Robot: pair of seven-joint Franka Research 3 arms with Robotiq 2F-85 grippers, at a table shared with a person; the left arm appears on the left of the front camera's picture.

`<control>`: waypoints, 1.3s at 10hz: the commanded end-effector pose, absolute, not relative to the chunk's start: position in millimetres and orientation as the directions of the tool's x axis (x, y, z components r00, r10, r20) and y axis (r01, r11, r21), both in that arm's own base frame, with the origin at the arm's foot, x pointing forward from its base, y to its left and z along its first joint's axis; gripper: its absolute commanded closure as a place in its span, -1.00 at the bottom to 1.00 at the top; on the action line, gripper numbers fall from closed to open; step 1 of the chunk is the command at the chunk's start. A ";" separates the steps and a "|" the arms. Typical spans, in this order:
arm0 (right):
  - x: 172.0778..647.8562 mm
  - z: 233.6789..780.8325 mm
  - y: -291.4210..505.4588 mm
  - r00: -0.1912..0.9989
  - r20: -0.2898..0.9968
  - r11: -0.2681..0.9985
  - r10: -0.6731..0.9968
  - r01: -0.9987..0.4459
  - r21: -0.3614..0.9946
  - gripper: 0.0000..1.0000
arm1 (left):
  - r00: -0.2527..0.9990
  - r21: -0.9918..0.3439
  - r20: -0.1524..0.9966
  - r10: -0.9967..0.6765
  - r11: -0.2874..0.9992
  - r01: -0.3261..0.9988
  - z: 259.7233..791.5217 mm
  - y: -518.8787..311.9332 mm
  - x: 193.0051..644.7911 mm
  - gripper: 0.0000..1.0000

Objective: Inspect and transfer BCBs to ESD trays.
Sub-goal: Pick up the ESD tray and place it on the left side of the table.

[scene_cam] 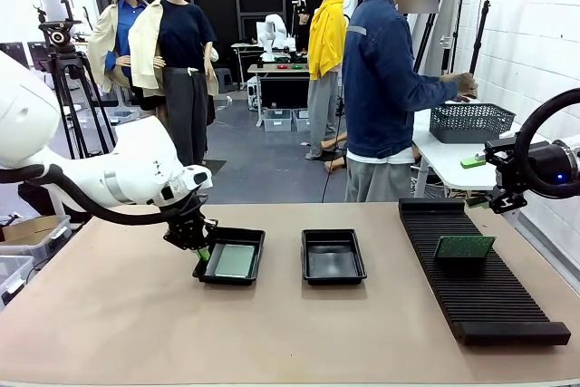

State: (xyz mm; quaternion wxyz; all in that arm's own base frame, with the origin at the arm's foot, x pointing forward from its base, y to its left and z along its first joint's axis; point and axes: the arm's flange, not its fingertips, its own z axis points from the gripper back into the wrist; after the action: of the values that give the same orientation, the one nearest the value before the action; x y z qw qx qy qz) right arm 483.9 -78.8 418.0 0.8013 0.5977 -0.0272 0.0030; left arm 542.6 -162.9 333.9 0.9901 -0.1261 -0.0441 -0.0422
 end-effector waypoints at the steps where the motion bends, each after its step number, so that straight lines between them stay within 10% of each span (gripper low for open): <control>1: 481.1 417.7 -77.3 0.998 0.049 0.290 -0.033 -0.038 0.956 -1.00 | 0.993 -0.250 0.093 -0.076 0.963 0.097 339.2 -138.6 535.3 1.00; 13: 481.1 417.7 -77.3 0.998 0.049 0.290 -0.033 -0.038 0.956 -1.00 | 0.995 -0.267 0.091 0.031 0.964 -0.005 344.6 9.1 526.4 1.00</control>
State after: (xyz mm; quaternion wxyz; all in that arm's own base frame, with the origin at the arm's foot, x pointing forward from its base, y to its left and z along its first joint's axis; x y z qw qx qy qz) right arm 483.9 -79.0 418.0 0.8012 0.5977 -0.0273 0.0028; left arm 534.1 0.0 342.9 0.9915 -0.1245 -0.0343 0.0152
